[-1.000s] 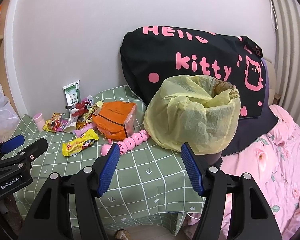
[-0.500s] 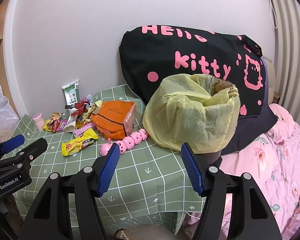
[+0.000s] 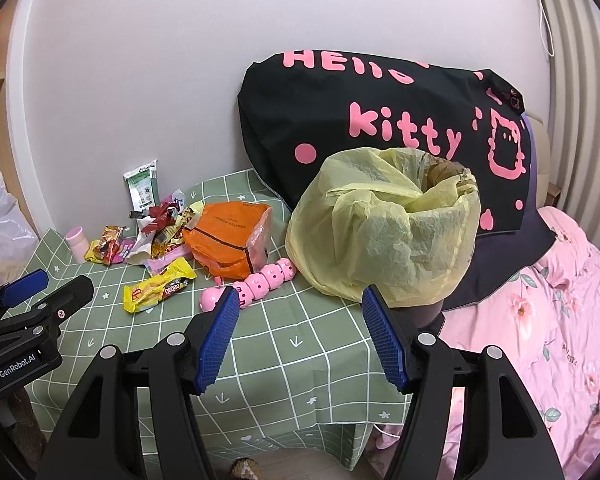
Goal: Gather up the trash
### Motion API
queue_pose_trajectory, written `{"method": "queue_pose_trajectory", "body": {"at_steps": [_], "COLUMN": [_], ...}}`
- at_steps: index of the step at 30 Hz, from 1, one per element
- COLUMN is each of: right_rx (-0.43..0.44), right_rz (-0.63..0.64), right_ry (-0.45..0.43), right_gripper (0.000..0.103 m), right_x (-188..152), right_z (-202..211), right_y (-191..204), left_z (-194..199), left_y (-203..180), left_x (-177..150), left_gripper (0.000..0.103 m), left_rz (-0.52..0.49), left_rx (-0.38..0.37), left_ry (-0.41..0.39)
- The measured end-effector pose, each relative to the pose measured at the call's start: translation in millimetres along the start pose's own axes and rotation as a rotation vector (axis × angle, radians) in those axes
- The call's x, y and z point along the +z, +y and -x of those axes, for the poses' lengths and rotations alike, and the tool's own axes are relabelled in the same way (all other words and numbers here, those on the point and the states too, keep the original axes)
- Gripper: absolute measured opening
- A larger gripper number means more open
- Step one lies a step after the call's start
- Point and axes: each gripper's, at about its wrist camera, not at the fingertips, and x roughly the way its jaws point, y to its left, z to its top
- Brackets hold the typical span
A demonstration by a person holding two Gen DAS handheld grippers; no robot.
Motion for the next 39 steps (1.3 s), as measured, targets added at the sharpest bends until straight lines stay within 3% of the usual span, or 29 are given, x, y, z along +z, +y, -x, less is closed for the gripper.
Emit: {"method": "queue_pose_trajectory", "body": {"at_steps": [18, 24, 32, 34, 39], "right_rx": [0.031, 0.087, 0.130, 0.131, 0.119], "right_rz": [-0.002, 0.013, 0.062, 0.071, 0.099], "right_ry": [0.032, 0.066, 0.089, 0.106, 0.134], "right_gripper": [0.060, 0.060, 0.060, 0.060, 0.060], "right_x": [4.8, 11.6, 28.1, 32.3, 47.3], "right_z": [-24.1, -50.0, -98.1, -111.6, -142.2], "right_y": [8.4, 22.8, 46.3, 50.1, 60.3], "left_z": [-13.5, -34.7, -63.9, -79.6, -122.6], "left_y": [22.3, 52.9, 98.9, 112.8, 141.4], "left_x": [2.0, 2.7, 28.2, 35.8, 49.6], "left_gripper": [0.083, 0.083, 0.086, 0.091, 0.091], "left_rz": [0.033, 0.093, 0.139, 0.157, 0.175], "left_rx": [0.026, 0.051, 0.092, 0.082, 0.108], "left_ry": [0.020, 0.065, 0.047, 0.068, 0.151]}}
